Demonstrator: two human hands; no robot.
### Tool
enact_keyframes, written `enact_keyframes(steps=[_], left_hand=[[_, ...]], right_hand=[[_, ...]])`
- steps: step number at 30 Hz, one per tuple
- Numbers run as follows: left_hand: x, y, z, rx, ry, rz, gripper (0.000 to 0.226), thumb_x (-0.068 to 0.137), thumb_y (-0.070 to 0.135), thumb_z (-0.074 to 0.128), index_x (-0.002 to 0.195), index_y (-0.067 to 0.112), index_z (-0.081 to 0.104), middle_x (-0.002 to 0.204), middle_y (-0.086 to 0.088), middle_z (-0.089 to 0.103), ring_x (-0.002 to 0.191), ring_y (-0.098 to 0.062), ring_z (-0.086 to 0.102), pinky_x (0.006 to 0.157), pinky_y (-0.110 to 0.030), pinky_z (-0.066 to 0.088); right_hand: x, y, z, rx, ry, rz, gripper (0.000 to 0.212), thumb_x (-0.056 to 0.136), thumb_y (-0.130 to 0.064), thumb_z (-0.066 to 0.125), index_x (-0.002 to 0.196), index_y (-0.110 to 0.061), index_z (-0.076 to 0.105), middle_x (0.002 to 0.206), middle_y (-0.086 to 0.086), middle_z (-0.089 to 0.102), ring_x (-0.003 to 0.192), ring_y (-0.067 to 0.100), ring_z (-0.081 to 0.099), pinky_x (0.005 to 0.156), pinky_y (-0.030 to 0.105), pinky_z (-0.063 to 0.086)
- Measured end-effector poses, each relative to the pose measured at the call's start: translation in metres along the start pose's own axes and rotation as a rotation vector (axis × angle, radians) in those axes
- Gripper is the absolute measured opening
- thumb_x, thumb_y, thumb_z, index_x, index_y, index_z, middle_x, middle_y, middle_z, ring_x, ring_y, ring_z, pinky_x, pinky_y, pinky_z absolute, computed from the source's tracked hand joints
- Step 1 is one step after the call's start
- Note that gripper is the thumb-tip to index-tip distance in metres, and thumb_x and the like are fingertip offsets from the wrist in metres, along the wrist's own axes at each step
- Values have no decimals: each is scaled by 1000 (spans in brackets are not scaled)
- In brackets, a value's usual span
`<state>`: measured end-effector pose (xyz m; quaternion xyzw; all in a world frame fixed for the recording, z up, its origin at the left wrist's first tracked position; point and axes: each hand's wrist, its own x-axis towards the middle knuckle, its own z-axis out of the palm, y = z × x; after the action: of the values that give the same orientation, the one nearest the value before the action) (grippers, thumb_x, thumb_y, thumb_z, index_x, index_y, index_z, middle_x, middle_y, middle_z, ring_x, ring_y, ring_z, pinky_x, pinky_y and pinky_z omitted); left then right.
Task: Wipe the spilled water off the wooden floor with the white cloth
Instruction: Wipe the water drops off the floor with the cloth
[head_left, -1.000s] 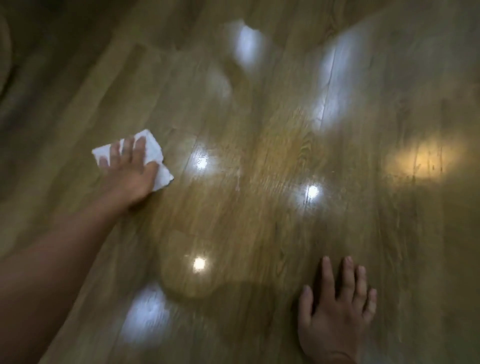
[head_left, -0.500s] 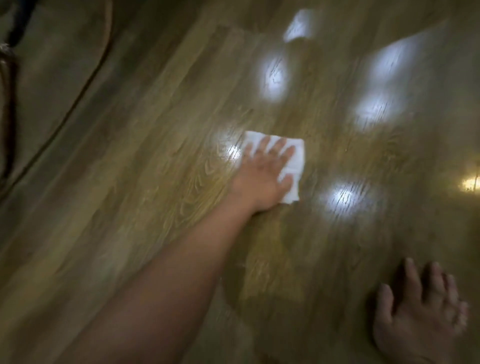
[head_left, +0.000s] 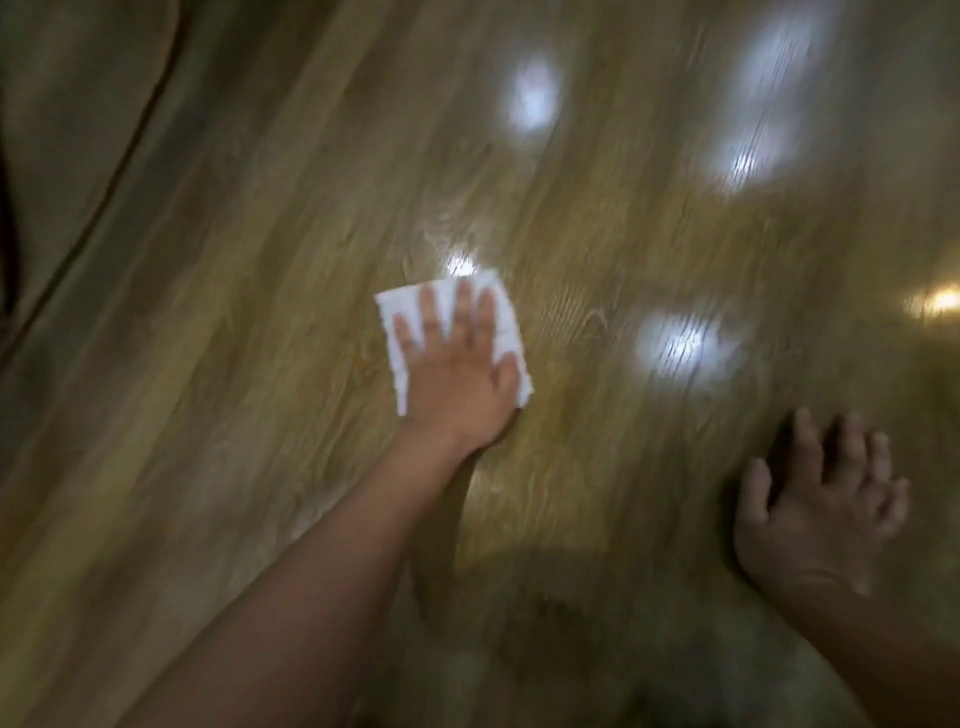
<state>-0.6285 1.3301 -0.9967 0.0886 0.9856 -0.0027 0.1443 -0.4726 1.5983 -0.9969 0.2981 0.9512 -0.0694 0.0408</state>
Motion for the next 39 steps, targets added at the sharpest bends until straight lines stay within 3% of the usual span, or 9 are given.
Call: enact_keyframes(steps=[4, 9, 12, 19, 23, 28, 32, 36, 39], left_hand=[[19, -15, -8, -30, 8, 315, 73, 92, 60, 11, 158, 30, 4, 167, 3, 0, 152, -26, -8, 119, -52, -9], [35, -148, -14, -161, 26, -292, 63, 104, 49, 20, 158, 23, 1, 167, -5, -5, 152, -30, -7, 120, -56, -4], [-28, -141, 5, -164, 74, -289, 62, 104, 44, 20, 158, 20, 1, 166, -5, -4, 152, -31, -6, 120, -56, -2], [-320, -14, 78, -83, -76, 338, 66, 99, 50, 31, 158, 23, 18, 166, -5, 9, 152, -35, 0, 115, -63, 15], [-273, -42, 69, -14, -82, 617, 68, 98, 56, 33, 157, 25, 19, 165, -5, 14, 152, -32, 5, 118, -61, 9], [-133, -63, 30, -113, -89, -181, 69, 100, 57, 14, 156, 26, -12, 165, -3, -18, 150, -32, -18, 119, -57, -7], [-175, -9, 28, -47, -151, -57, 67, 101, 48, 14, 155, 24, -18, 162, -2, -26, 147, -35, -25, 118, -57, -11], [-271, 30, 41, -157, -185, 443, 74, 90, 47, 36, 158, 30, 11, 167, -2, -4, 152, -30, -8, 122, -49, 3], [-292, 3, 30, -511, 207, 151, 56, 83, 31, 54, 136, 15, 54, 152, -13, 39, 137, -34, 40, 108, -45, 37]], right_hand=[[2, 0, 2, 10, 6, -6, 66, 87, -51, 28, 147, -22, 29, 159, 17, 18, 148, 33, 7, 118, 58, 4], [1, 3, 7, 5, 29, -20, 64, 89, -51, 28, 147, -23, 27, 159, 17, 17, 148, 34, 7, 118, 58, 3], [0, 2, 6, 12, 51, -20, 62, 91, -50, 28, 147, -23, 27, 159, 18, 19, 148, 35, 9, 118, 58, 3], [-3, 1, 4, 53, 65, -14, 58, 92, -50, 27, 145, -26, 27, 159, 16, 20, 147, 37, 12, 116, 62, 9], [-4, 1, 3, 56, 43, -20, 60, 90, -51, 25, 145, -26, 25, 159, 17, 18, 147, 38, 12, 116, 62, 10], [-5, 5, 6, 69, 101, -46, 65, 89, -49, 29, 146, -19, 32, 156, 21, 24, 146, 40, 15, 117, 61, 6], [1, 11, 0, 110, 9, -61, 67, 89, -51, 29, 147, -19, 34, 159, 17, 21, 149, 37, 9, 119, 58, 3], [-68, -1, -9, 355, 5, -445, 53, 93, -40, 39, 141, -16, 42, 157, 13, 29, 149, 33, 14, 117, 61, 14], [-205, -16, 9, 316, -4, -981, 46, 97, -32, 40, 138, -12, 48, 151, 16, 41, 145, 37, 27, 116, 59, 24]])
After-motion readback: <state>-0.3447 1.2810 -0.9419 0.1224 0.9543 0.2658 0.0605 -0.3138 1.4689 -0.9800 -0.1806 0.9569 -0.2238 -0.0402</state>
